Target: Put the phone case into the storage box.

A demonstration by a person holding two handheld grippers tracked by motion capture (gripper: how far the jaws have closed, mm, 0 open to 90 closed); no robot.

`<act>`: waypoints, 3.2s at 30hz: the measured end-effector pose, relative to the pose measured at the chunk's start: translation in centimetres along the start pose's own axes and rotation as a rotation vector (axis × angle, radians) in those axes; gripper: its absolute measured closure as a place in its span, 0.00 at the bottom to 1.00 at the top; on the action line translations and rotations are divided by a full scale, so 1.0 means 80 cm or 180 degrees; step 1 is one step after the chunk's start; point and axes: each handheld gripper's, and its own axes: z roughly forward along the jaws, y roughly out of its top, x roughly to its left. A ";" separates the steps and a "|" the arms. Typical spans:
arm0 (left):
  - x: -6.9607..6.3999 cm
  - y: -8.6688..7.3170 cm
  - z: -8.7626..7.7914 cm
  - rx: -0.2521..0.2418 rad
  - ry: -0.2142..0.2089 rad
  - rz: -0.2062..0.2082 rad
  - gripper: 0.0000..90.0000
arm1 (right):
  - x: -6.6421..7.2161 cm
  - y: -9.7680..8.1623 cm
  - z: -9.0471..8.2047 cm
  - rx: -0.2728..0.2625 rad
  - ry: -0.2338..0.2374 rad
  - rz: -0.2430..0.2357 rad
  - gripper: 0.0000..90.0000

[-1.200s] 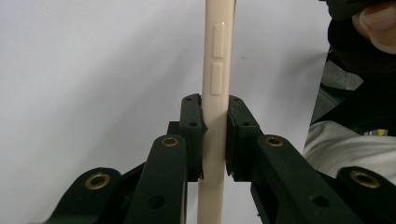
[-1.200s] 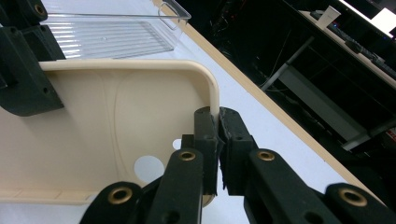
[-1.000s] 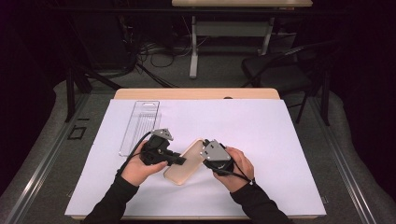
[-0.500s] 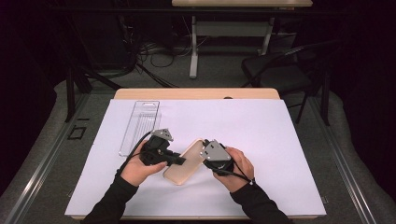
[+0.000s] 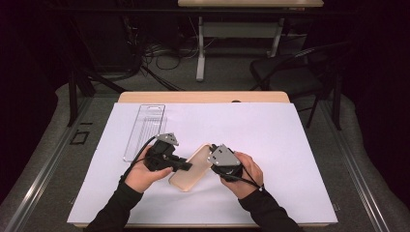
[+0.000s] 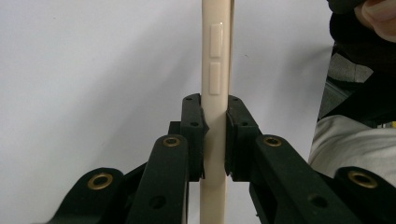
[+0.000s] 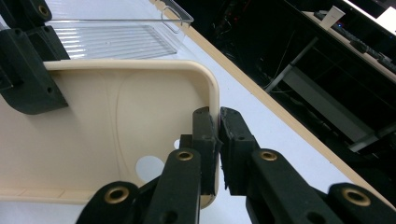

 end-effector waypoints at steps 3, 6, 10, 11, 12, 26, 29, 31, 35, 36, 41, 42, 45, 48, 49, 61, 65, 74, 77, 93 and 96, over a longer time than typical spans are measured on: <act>0.000 0.000 0.000 -0.0004 -0.0001 -0.0008 0.90 | 0.000 0.000 0.000 -0.0014 0.0006 0.0012 0.94; 0.000 0.000 0.001 -0.0002 0.0009 -0.0007 0.90 | 0.000 0.000 0.000 -0.0035 0.0020 0.0016 0.93; 0.000 0.000 0.001 -0.0002 -0.0002 -0.0012 0.90 | 0.000 0.001 -0.001 -0.0048 0.0027 0.0009 0.90; 0.000 0.000 0.001 -0.0003 0.0001 -0.0014 0.90 | 0.000 0.001 -0.001 -0.0051 0.0026 0.0006 0.89; 0.001 0.000 0.001 -0.0008 0.0005 -0.0023 0.90 | 0.000 0.001 0.000 -0.0061 0.0034 0.0006 0.87; 0.010 -0.005 -0.008 -0.0228 0.0071 -0.0068 0.90 | -0.011 0.002 -0.004 -0.0236 -0.0065 -0.0073 0.64; 0.012 -0.006 -0.011 -0.0294 0.0099 -0.0071 0.90 | -0.018 0.002 -0.004 -0.0260 -0.0047 -0.0015 0.62; 0.013 -0.007 -0.012 -0.0338 0.0128 -0.0074 0.90 | -0.020 0.002 -0.005 -0.0265 -0.0046 0.0005 0.61; 0.015 -0.008 -0.015 -0.0448 0.0127 -0.0106 0.90 | -0.022 0.003 -0.006 -0.0302 -0.0015 0.0002 0.60; 0.016 -0.008 -0.015 -0.0474 0.0130 -0.0109 0.90 | -0.023 0.003 -0.005 -0.0304 0.0014 0.0000 0.60; 0.017 -0.010 -0.020 -0.0605 0.0171 -0.0124 0.90 | -0.024 0.003 -0.004 -0.0268 0.0059 0.0008 0.60; 0.017 -0.010 -0.021 -0.0625 0.0173 -0.0124 0.90 | -0.025 0.003 -0.004 -0.0266 0.0057 0.0013 0.60; 0.017 -0.011 -0.025 -0.0705 0.0177 -0.0134 0.90 | -0.027 0.004 -0.005 -0.0275 0.0073 0.0055 0.59; 0.018 -0.012 -0.028 -0.0782 0.0194 -0.0142 0.90 | -0.029 0.004 -0.005 -0.0270 0.0147 0.0135 0.58; 0.018 -0.012 -0.029 -0.0817 0.0189 -0.0150 0.90 | -0.030 0.004 -0.005 -0.0267 0.0184 0.0164 0.57; 0.020 -0.015 -0.035 -0.0993 0.0168 -0.0156 0.90 | -0.042 0.002 -0.005 -0.0257 0.0295 0.0417 0.43; 0.021 -0.015 -0.037 -0.1057 0.0147 -0.0159 0.90 | -0.047 0.000 -0.004 -0.0185 0.0371 0.0563 0.40; 0.021 -0.017 -0.040 -0.1194 0.0112 -0.0167 0.90 | -0.059 -0.009 0.004 0.0003 0.0756 0.1059 0.26; 0.021 -0.017 -0.040 -0.1215 0.0113 -0.0163 0.90 | -0.063 -0.013 0.008 0.0028 0.0870 0.1204 0.20; 0.024 -0.022 -0.042 -0.1402 0.0028 -0.0196 0.90 | -0.073 -0.020 0.013 0.0083 0.1179 0.1603 0.16; 0.025 -0.022 -0.043 -0.1423 0.0018 -0.0205 0.90 | -0.076 -0.022 0.014 0.0072 0.1219 0.1701 0.16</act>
